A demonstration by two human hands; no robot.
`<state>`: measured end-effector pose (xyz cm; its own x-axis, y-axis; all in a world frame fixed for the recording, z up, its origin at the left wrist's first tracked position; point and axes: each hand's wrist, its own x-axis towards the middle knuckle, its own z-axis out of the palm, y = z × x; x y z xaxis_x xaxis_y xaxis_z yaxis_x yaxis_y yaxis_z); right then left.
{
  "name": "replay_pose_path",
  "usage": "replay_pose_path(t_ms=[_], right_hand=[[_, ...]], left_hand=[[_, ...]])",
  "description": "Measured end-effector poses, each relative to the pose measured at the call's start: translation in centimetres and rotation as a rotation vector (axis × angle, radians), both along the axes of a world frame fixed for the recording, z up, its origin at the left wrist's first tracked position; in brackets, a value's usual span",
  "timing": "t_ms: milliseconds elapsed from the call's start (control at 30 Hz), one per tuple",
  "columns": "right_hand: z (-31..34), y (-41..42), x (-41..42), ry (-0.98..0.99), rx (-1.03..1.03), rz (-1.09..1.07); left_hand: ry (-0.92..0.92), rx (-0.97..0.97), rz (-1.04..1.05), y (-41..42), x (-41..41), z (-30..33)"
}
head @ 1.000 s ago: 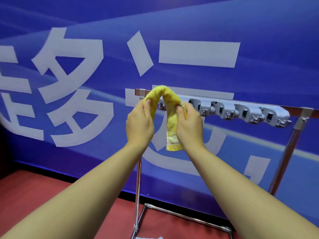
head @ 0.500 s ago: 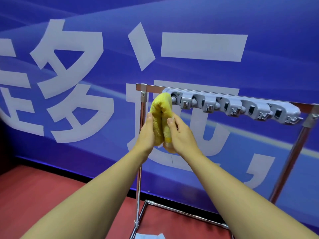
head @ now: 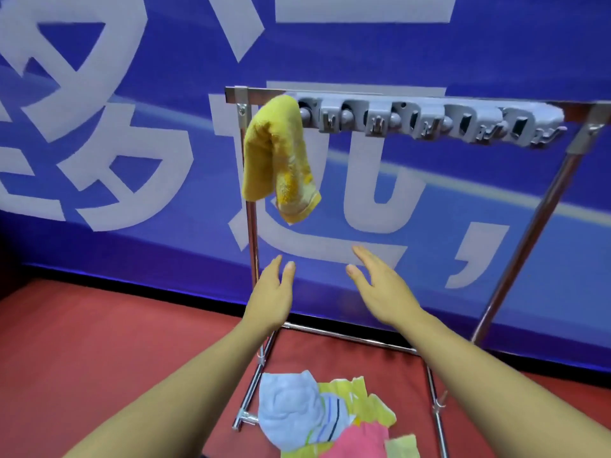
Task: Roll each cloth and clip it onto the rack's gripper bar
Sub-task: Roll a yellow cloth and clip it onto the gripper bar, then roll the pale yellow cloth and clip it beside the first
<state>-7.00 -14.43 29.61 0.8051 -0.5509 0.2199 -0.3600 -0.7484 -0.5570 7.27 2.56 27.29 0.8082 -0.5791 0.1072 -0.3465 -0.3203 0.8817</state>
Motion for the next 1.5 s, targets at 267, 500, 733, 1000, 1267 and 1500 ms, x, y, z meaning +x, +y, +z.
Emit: replay_pose_path(t_ms=[267,500,733,1000,1267,1500], right_hand=[[-15.5,-2.4,-6.6,0.475,-0.101,0.073],[-28.9,-4.5,-10.1,0.649,0.128,0.039],[-39.7,-5.3,-12.0,0.860,0.344,0.082],[-47.1,-4.4,-13.5,1.087,0.458,0.200],[-47.3,-4.2,-14.0,0.905,0.631,0.076],[-40.3,-5.5,-13.7,0.540,0.935,-0.108]], left_hand=[[-0.031,0.348,-0.304,-3.0,-5.3,-13.5],[0.106,0.576,-0.401,-5.5,-7.1,-25.7],[0.297,0.741,-0.447,-7.6,-8.4,-36.5],[0.518,0.838,-0.509,-6.7,-10.4,-45.5],[0.574,0.757,-0.500,-7.2,-10.7,-44.1],[0.590,0.671,-0.620,-8.7,-11.1,-36.5]])
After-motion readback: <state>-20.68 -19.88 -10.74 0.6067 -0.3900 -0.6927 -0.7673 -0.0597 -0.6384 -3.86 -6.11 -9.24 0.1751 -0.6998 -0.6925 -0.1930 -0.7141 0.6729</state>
